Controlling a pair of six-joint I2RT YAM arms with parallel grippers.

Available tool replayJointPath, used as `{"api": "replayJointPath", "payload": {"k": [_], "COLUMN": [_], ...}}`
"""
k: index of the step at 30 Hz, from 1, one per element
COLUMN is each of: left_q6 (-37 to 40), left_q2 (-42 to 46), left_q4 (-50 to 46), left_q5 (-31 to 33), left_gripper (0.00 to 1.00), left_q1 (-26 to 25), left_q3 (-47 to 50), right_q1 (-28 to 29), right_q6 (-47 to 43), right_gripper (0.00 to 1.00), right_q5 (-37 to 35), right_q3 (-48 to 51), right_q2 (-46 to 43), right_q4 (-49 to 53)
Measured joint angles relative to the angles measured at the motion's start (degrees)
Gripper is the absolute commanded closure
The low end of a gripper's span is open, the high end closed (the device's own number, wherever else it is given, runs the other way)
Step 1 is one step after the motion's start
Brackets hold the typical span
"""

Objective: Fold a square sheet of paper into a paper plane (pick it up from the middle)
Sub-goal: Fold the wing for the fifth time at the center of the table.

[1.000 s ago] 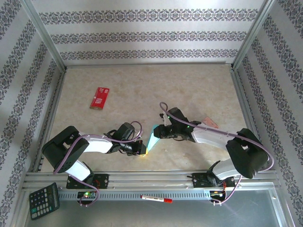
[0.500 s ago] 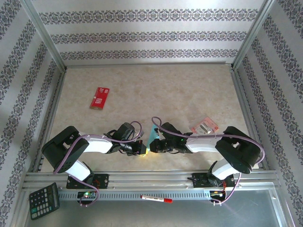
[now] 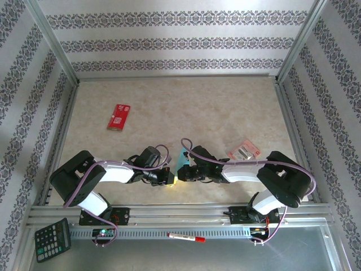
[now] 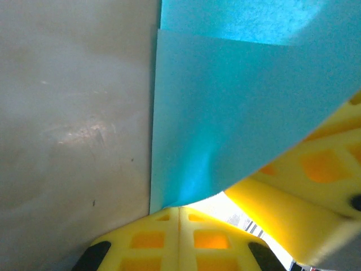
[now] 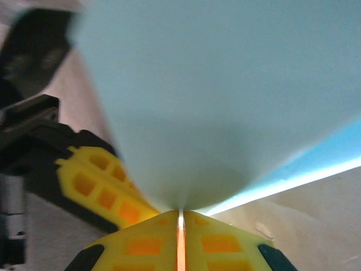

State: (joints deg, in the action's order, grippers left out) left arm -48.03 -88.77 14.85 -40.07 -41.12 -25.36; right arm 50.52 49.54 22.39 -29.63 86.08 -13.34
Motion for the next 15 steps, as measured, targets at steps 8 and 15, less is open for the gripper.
{"api": "replayJointPath", "payload": {"k": [8,15], "left_q6": [0.0,0.0], "left_q2": [0.0,0.0], "left_q4": [0.0,0.0], "left_q5": [0.0,0.0], "left_gripper": [1.0,1.0], "left_q1": [0.0,0.0], "left_q3": [0.0,0.0], "right_q1": [0.0,0.0], "right_q6": [0.4,1.2], "right_gripper": [0.88,0.88], "right_q5": [1.1,2.0], "right_q3": [0.0,-1.1], "right_q2": [-0.6,3.1], "right_q4": [-0.8,-2.0]}}
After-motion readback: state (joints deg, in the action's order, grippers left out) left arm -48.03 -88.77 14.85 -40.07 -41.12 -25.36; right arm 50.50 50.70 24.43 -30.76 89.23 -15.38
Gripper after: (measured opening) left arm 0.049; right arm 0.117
